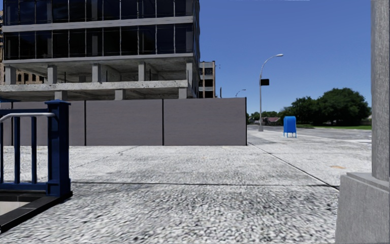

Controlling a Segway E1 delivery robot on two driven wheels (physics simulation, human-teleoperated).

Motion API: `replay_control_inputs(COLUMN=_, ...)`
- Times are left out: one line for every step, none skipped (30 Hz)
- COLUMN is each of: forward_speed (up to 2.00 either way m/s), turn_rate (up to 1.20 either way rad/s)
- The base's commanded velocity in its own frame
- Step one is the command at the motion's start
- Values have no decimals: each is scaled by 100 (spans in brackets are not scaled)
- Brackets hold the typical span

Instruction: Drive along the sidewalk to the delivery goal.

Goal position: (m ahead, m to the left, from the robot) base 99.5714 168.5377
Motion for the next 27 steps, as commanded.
replay_control_inputs(forward_speed=157, turn_rate=28)
replay_control_inputs(forward_speed=157, turn_rate=28)
replay_control_inputs(forward_speed=157, turn_rate=28)
replay_control_inputs(forward_speed=157, turn_rate=29)
replay_control_inputs(forward_speed=157, turn_rate=30)
replay_control_inputs(forward_speed=157, turn_rate=30)
replay_control_inputs(forward_speed=158, turn_rate=31)
replay_control_inputs(forward_speed=158, turn_rate=31)
replay_control_inputs(forward_speed=159, turn_rate=31)
replay_control_inputs(forward_speed=159, turn_rate=31)
replay_control_inputs(forward_speed=159, turn_rate=31)
replay_control_inputs(forward_speed=159, turn_rate=31)
replay_control_inputs(forward_speed=159, turn_rate=31)
replay_control_inputs(forward_speed=159, turn_rate=31)
replay_control_inputs(forward_speed=159, turn_rate=31)
replay_control_inputs(forward_speed=159, turn_rate=31)
replay_control_inputs(forward_speed=159, turn_rate=34)
replay_control_inputs(forward_speed=159, turn_rate=34)
replay_control_inputs(forward_speed=159, turn_rate=36)
replay_control_inputs(forward_speed=159, turn_rate=37)
replay_control_inputs(forward_speed=159, turn_rate=37)
replay_control_inputs(forward_speed=159, turn_rate=37)
replay_control_inputs(forward_speed=159, turn_rate=37)
replay_control_inputs(forward_speed=159, turn_rate=37)
replay_control_inputs(forward_speed=159, turn_rate=37)
replay_control_inputs(forward_speed=159, turn_rate=37)
replay_control_inputs(forward_speed=159, turn_rate=37)
